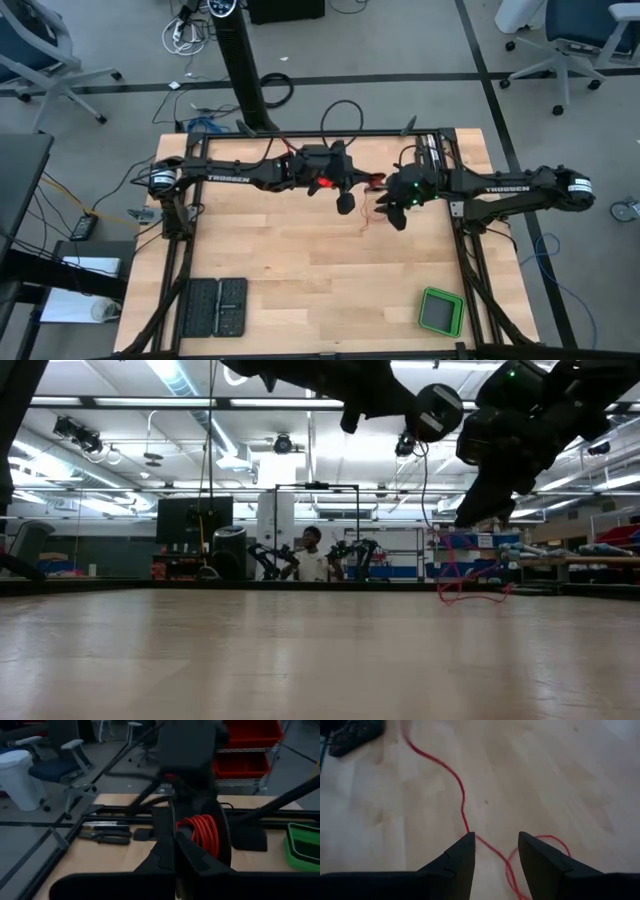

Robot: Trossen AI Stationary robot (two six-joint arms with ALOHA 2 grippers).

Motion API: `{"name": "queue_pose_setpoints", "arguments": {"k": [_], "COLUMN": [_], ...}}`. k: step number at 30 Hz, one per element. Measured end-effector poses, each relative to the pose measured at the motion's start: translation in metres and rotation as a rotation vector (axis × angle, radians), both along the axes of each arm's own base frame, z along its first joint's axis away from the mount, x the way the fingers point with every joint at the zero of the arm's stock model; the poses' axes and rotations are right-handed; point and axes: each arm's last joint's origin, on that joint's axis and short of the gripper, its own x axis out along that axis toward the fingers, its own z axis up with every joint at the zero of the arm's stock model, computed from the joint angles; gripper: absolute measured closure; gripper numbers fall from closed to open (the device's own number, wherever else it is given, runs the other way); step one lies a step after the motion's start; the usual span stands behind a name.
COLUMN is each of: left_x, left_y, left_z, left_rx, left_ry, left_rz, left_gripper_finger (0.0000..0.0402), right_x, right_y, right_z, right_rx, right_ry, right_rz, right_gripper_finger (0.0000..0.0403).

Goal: Coil cords
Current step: Coil the red wire cable onto the black spool

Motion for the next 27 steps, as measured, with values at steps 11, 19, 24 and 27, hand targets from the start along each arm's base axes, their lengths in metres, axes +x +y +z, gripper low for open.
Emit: {"name": "queue_pose_setpoints", "arguments": {"k": [11, 19, 24, 27], "left_x": [-0.005, -0.006, -0.006, -0.006], "left_y": [0.003, 0.006, 0.008, 0.008], "left_z": [-0.026, -0.02, -0.02, -0.02], "left_rx": [-0.003, -0.036, -0.072, -0.071], "left_ry": [-0.099, -0.174, -0.187, -0.196], "left_rz": [0.083, 0.19, 0.263, 0.272], "left_gripper_finger": [0.0401, 0.0401, 0.0401, 0.0401], "right_x": [-0.006, -0.01, -0.009, -0.01], "right_y": [0.005, 0.004, 0.007, 0.008], "right_z": [-0.031, -0.033, -0.033, -0.037], "right_rx": [-0.146, -0.218, -0.22, -0.206], "right_ry": [-0.324, -0.431, -0.422, -0.373], "right_rz": [-0.011, -0.085, -0.068, -0.049], "right_gripper_finger": [0.0254, 0.0268, 0.0278, 0.0283]}}
